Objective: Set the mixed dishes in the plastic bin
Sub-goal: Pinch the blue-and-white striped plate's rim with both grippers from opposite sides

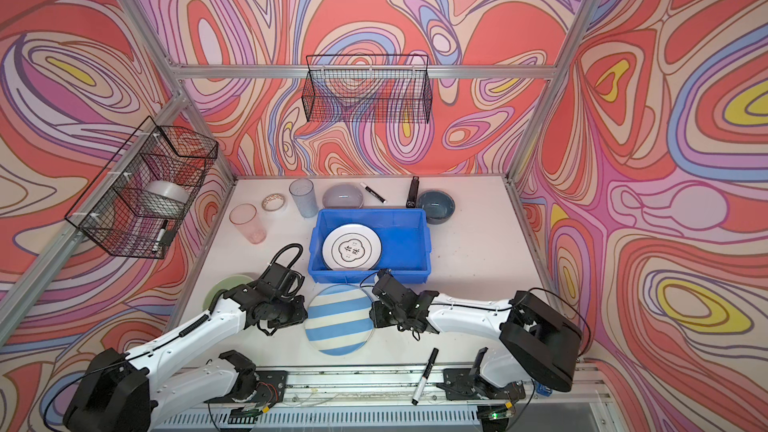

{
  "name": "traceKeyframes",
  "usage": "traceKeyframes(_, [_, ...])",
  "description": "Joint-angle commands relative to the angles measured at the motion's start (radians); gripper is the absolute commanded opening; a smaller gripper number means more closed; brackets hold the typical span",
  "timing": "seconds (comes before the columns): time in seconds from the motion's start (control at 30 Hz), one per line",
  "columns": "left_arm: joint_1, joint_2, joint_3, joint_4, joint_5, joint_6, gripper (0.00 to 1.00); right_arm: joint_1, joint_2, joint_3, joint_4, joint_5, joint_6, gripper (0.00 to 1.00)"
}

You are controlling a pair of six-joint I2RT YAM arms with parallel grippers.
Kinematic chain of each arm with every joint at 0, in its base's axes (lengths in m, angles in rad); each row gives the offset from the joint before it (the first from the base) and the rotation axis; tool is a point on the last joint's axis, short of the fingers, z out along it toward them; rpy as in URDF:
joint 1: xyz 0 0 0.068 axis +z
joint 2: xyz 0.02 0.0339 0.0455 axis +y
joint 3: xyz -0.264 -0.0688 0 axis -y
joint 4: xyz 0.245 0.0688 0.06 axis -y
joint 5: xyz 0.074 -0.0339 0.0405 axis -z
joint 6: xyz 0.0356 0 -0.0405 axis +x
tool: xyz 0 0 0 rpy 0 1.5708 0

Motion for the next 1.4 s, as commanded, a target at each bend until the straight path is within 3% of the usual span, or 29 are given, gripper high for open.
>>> traceKeyframes(0.0, [-0.006, 0.013, -0.017, 0.011, -0.02, -0.015, 0.23, 0.004, 0.025, -0.011, 0.046, -0.004, 0.011, 0.3])
traceKeyframes(0.37, [-0.006, 0.04, -0.036, 0.041, -0.012, -0.018, 0.2, 0.006, 0.055, 0.0, 0.059, -0.017, 0.018, 0.26])
traceKeyframes(0.7, [-0.005, 0.027, -0.036, 0.031, -0.02, -0.016, 0.19, 0.023, 0.035, 0.067, -0.11, 0.079, 0.001, 0.3])
traceKeyframes(1.37, [-0.005, 0.031, -0.037, 0.03, -0.021, -0.015, 0.19, 0.03, 0.083, 0.067, -0.016, 0.021, 0.011, 0.2])
